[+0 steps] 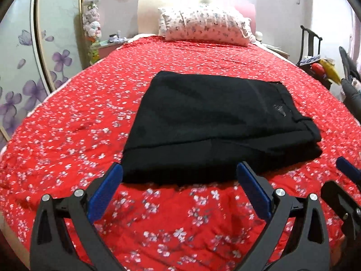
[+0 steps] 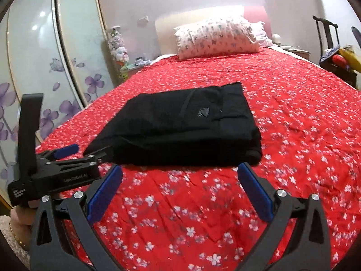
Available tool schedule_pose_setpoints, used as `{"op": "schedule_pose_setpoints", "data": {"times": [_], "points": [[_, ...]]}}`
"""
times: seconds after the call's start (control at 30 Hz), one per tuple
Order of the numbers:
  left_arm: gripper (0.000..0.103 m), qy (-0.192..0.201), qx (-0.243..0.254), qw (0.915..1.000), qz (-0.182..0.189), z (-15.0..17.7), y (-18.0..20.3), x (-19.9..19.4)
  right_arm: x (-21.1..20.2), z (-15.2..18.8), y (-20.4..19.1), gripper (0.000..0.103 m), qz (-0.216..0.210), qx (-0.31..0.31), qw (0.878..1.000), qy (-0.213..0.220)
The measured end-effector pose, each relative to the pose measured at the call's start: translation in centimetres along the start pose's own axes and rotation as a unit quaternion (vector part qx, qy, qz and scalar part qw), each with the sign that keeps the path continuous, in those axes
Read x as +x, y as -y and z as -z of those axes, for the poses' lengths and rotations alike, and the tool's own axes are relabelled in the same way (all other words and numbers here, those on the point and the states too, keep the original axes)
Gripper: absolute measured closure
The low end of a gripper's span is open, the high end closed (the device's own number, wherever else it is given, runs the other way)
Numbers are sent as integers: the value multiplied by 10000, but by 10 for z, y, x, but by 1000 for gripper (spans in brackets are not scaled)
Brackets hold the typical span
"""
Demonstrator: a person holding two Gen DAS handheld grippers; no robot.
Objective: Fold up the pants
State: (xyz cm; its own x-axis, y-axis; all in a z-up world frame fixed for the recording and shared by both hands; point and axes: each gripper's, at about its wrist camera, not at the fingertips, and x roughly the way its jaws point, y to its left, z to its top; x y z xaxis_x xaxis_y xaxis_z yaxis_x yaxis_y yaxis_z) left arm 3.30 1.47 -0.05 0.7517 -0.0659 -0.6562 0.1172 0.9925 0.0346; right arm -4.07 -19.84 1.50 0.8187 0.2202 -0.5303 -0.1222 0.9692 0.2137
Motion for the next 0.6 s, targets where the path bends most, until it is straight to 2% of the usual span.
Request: {"op": "schedule_pose_setpoints", "data": {"times": [0.13, 0.4, 0.53, 0.6], "points": [[2, 119, 116, 9998, -103, 8, 3, -5, 1, 3, 0, 1, 96, -21, 9999, 19], [2, 343, -159, 9992, -122, 18, -4, -13, 2, 4, 2, 1, 228, -10, 9997, 21], [2, 276, -224, 9993, -129, 18, -9, -12, -2, -9, 14, 1, -8, 235, 9996, 154], [2, 221, -228, 9994, -121, 16, -13, -10, -1, -31, 37, 1, -255, 745, 9968, 133]]}}
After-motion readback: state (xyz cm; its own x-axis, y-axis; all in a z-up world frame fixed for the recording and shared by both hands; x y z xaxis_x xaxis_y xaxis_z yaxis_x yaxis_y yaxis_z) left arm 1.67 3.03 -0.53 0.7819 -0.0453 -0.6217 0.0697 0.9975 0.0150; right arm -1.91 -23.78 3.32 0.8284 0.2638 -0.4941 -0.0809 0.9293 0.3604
